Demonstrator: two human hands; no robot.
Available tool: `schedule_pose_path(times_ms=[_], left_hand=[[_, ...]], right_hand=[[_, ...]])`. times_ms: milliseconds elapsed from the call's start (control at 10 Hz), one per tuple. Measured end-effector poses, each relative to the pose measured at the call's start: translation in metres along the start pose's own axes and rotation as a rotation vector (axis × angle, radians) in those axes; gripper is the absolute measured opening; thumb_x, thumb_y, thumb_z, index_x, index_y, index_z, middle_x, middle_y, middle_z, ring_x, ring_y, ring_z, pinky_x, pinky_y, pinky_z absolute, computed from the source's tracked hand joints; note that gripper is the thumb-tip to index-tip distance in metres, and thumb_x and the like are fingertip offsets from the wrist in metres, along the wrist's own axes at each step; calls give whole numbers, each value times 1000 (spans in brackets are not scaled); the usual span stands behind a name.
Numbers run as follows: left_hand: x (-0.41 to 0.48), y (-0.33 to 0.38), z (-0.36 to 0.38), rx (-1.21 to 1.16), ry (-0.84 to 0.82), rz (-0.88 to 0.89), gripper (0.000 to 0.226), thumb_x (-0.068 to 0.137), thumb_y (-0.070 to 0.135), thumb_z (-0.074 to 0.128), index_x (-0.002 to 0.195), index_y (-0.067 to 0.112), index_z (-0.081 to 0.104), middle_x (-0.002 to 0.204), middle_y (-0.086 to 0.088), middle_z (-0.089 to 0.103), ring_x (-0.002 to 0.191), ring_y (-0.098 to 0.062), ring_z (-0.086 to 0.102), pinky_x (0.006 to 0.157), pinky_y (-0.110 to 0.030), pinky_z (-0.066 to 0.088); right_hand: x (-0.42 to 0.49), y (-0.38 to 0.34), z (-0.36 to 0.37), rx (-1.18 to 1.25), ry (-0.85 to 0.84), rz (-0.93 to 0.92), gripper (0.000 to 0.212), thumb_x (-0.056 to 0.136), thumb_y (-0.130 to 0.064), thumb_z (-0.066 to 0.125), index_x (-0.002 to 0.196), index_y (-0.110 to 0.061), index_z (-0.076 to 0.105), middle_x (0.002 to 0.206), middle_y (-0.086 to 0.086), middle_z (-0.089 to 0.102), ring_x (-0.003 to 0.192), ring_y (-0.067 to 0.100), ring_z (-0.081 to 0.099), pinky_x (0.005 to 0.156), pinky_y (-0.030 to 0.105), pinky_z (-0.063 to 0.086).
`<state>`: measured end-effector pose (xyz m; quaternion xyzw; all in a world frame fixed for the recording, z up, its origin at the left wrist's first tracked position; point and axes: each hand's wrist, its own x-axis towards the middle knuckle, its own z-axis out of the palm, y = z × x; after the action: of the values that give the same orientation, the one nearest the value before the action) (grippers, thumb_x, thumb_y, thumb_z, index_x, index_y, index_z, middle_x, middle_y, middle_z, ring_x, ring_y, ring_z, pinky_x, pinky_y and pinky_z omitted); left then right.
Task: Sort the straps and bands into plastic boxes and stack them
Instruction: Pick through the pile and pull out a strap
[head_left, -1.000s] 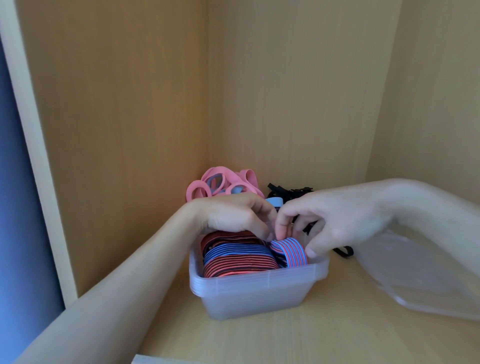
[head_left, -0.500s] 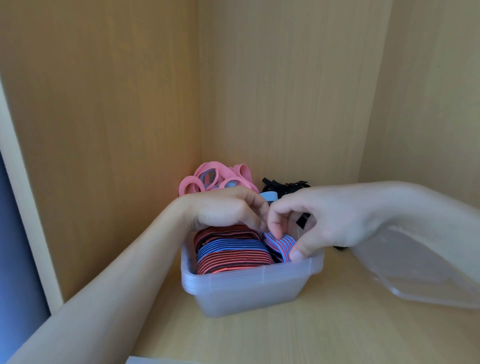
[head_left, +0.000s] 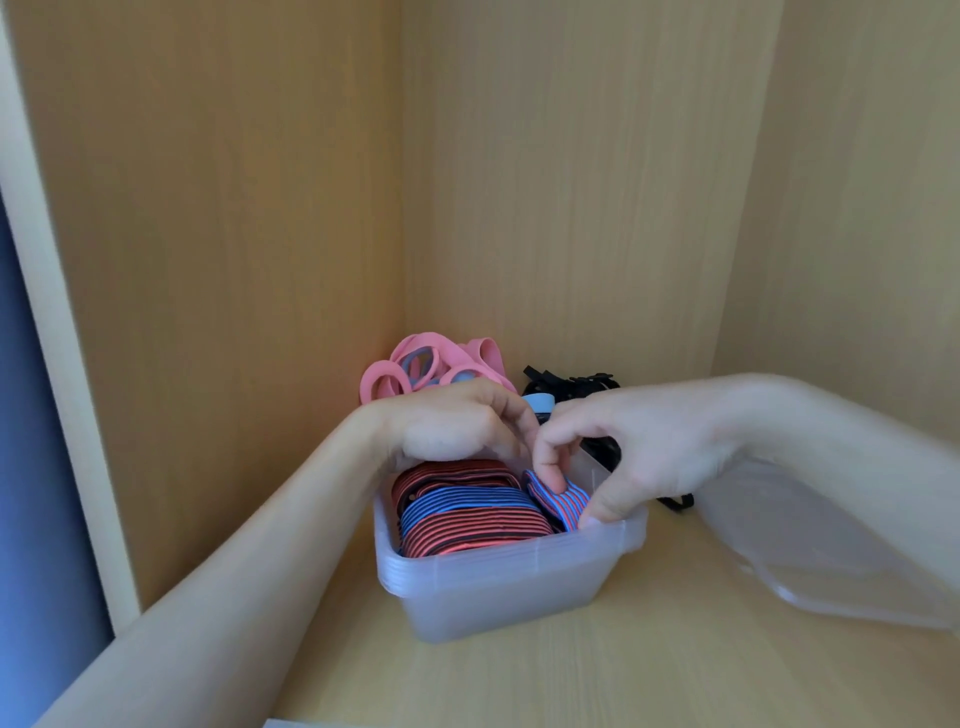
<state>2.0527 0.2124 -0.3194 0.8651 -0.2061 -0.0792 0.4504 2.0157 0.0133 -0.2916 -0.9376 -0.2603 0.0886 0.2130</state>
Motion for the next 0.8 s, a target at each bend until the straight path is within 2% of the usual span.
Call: schedule_pose_path(times_ms=[100,200,300,400,500,600,700,800], left_hand=[[-9,1,-6,-43,-22,39,15,84,6,64,96,7,73,89,-5,73,78,-10,67,76,-24,54],[-10,3,-14,-16,36,54,14,94,2,59,95,10,71,86,-2,75,72,-8,63,64,-18,47],[-9,2,-20,-47,79,32,17,97,2,56,90,13,67,101,-8,78,82,-15,68,68,-23,51],[-7,0,-17,17,97,49,21,94,0,58,84,14,69,80,0,73,67,-6,63,61,-19,48],[-7,-2,-15,82,102,52,22,93,-2,57,83,10,73,64,14,68,58,3,58,55,-11,44],[-6,-4,-13,82,142,39,19,90,-5,57,85,2,74,65,7,68,56,-1,57,55,-15,43],[-7,-4,-13,53,111,33,21,90,-6,57,86,3,75,60,11,67,52,2,57,51,-11,42],[-11,-4,-19,25,91,20,20,89,3,61,84,11,78,71,3,72,63,-4,63,59,-16,47]], right_hand=[[8,-13,-8,-281,-116,-102,6,94,-5,64,93,-11,68,90,3,64,97,23,57,92,32,47],[-13,-2,-22,-95,-132,-197,7,93,-22,69,98,-25,72,79,-13,62,87,8,58,79,13,46],[-9,7,-18,-243,-8,-250,24,91,-30,71,114,-25,73,86,-16,61,90,1,57,79,9,42],[3,13,-12,-320,0,-285,28,91,-31,71,118,-25,70,97,-16,60,91,0,56,83,12,43],[5,19,-11,-150,40,-260,20,91,-23,72,111,-19,71,99,-13,65,92,7,62,85,20,48],[12,23,-9,-122,53,-262,19,91,-20,72,110,-17,70,98,-12,66,92,10,64,87,24,50],[13,26,-14,-120,31,-284,17,90,-23,73,107,-22,73,88,-14,67,88,4,64,85,24,51],[8,33,-21,38,58,-308,9,90,-22,74,95,-30,75,90,-14,72,89,2,68,85,22,53]])
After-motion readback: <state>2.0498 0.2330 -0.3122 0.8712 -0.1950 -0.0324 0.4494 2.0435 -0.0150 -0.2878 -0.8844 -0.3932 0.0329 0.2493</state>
